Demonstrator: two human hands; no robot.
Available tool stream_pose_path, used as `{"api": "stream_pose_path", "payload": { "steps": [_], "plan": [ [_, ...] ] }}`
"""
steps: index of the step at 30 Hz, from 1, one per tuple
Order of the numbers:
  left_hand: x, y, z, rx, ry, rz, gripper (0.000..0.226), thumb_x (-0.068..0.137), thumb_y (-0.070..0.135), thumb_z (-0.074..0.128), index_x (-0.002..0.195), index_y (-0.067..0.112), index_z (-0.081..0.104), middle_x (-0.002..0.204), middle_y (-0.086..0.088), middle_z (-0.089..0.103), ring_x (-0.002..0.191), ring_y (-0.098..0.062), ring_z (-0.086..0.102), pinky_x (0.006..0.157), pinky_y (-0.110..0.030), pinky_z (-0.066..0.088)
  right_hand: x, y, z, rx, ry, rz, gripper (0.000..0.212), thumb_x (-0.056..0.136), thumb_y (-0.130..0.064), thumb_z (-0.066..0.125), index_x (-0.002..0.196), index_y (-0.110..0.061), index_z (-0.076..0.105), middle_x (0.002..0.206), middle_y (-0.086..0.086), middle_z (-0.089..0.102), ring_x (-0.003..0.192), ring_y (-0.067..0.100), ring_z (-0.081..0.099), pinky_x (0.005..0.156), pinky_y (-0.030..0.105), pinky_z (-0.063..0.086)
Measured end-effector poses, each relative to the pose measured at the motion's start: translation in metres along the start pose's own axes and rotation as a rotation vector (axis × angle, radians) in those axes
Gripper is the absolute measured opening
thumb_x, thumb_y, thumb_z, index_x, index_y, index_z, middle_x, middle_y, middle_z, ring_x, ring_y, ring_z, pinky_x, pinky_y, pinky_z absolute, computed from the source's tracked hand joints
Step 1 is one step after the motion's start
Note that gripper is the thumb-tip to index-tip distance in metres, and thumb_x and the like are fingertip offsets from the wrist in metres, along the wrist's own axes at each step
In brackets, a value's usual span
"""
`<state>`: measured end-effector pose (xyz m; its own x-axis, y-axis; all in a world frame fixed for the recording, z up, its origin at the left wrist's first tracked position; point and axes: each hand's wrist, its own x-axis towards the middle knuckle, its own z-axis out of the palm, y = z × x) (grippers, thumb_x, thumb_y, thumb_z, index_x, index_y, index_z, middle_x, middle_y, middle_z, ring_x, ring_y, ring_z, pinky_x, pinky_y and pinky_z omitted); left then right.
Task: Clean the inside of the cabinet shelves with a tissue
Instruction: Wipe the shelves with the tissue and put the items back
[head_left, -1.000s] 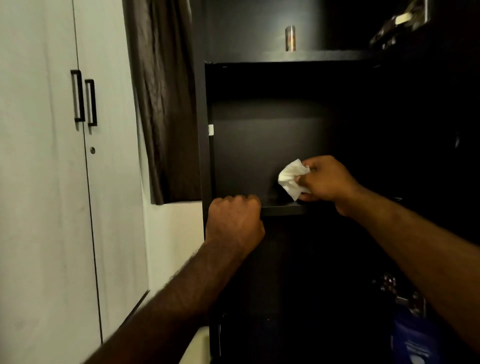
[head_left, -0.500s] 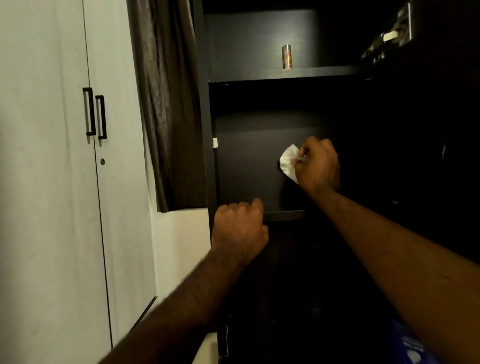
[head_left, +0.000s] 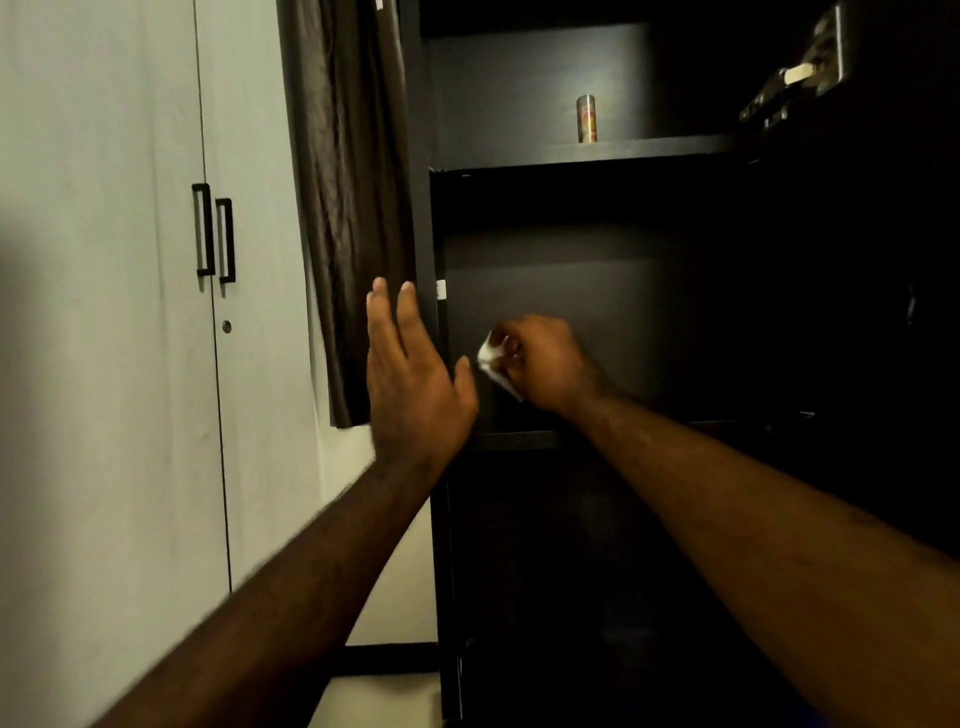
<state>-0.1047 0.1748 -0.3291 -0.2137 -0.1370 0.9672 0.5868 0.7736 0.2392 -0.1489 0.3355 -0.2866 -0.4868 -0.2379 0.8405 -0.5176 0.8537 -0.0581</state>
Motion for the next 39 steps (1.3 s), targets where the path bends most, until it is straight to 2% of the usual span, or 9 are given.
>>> {"api": "stream_pose_path", "payload": {
  "steps": [4,7,9,11,13,19,25,31,39],
  "plan": [
    [0.002,0.000,0.014,0.005,-0.081,0.095,0.093,0.089,0.009,0.058,0.159,0.017,-0.003,0.166,-0.001,-0.013,0.153,-0.023,-0.010,0.123,-0.049,0.015,0.004,-0.023,0.010,-0.095,-0.258,-0.085,0.018,0.085,-0.024,0.069,0.102,-0.020,0.073,0.105,0.010,0.072,0.098,0.027,0.067,0.081,0.029,0.052],
    [0.005,-0.004,0.017,0.031,-0.116,0.146,0.095,0.086,-0.002,0.055,0.159,0.016,-0.003,0.166,0.002,-0.015,0.152,-0.025,-0.017,0.124,-0.046,0.010,-0.001,-0.010,0.003,-0.120,-0.263,0.029,0.017,0.080,-0.026,0.069,0.095,-0.021,0.075,0.098,0.010,0.074,0.094,0.027,0.069,0.082,0.033,0.055],
    [0.005,-0.004,0.017,0.021,-0.105,0.146,0.100,0.078,-0.019,0.046,0.158,0.017,-0.003,0.165,0.003,-0.017,0.151,-0.024,-0.020,0.123,-0.029,0.009,-0.011,0.010,-0.012,-0.101,-0.258,0.154,0.010,0.080,-0.022,0.072,0.088,-0.019,0.078,0.091,0.007,0.075,0.089,0.022,0.071,0.079,0.027,0.054],
    [0.004,-0.002,0.016,-0.021,-0.109,0.148,0.100,0.077,-0.025,0.043,0.158,0.015,-0.001,0.164,0.004,-0.017,0.150,-0.026,-0.020,0.105,0.003,0.008,-0.026,0.038,-0.037,-0.115,-0.256,0.277,0.007,0.080,-0.019,0.074,0.084,-0.021,0.079,0.087,0.001,0.076,0.086,0.015,0.071,0.080,0.027,0.056],
    [0.003,-0.003,0.017,-0.084,-0.090,0.178,0.094,0.079,-0.027,0.043,0.157,0.009,0.007,0.164,0.000,-0.010,0.151,-0.030,-0.015,0.093,0.013,0.006,-0.040,0.067,-0.062,-0.192,-0.256,0.421,0.006,0.079,-0.019,0.076,0.082,-0.023,0.080,0.086,-0.002,0.076,0.085,0.014,0.071,0.081,0.028,0.057],
    [0.001,-0.013,0.019,-0.177,-0.027,0.218,0.088,0.082,-0.025,0.042,0.157,0.008,0.012,0.166,-0.003,0.000,0.152,-0.025,-0.009,0.112,-0.002,0.005,-0.047,0.100,-0.084,-0.388,-0.193,0.731,0.007,0.081,-0.019,0.078,0.088,-0.016,0.076,0.102,0.009,0.072,0.096,0.028,0.067,0.089,0.041,0.056],
    [-0.001,-0.010,0.020,-0.224,-0.004,0.233,0.088,0.078,-0.027,0.041,0.156,0.004,0.016,0.166,-0.006,0.006,0.153,-0.027,-0.004,0.114,-0.004,0.007,-0.024,0.021,-0.040,-0.323,-0.217,0.519,0.025,0.080,-0.020,0.073,0.102,-0.008,0.074,0.103,0.015,0.072,0.098,0.032,0.069,0.080,0.035,0.055],
    [0.001,-0.015,0.020,-0.239,-0.004,0.266,0.089,0.074,-0.030,0.042,0.154,-0.002,0.019,0.165,-0.014,0.009,0.153,-0.031,0.001,0.118,-0.010,0.006,0.001,-0.054,0.016,-0.063,-0.212,0.263,0.025,0.092,-0.019,0.058,0.110,-0.007,0.069,0.111,0.021,0.067,0.106,0.038,0.065,0.089,0.041,0.053],
    [-0.002,-0.017,0.020,-0.251,0.005,0.255,0.083,0.081,-0.026,0.043,0.156,0.003,0.020,0.166,-0.009,0.010,0.154,-0.021,0.005,0.122,-0.019,0.010,-0.020,0.034,-0.029,-0.137,-0.089,0.419,0.015,0.078,-0.016,0.068,0.089,-0.011,0.077,0.085,0.014,0.074,0.085,0.031,0.072,0.078,0.040,0.060]
  ]
}}
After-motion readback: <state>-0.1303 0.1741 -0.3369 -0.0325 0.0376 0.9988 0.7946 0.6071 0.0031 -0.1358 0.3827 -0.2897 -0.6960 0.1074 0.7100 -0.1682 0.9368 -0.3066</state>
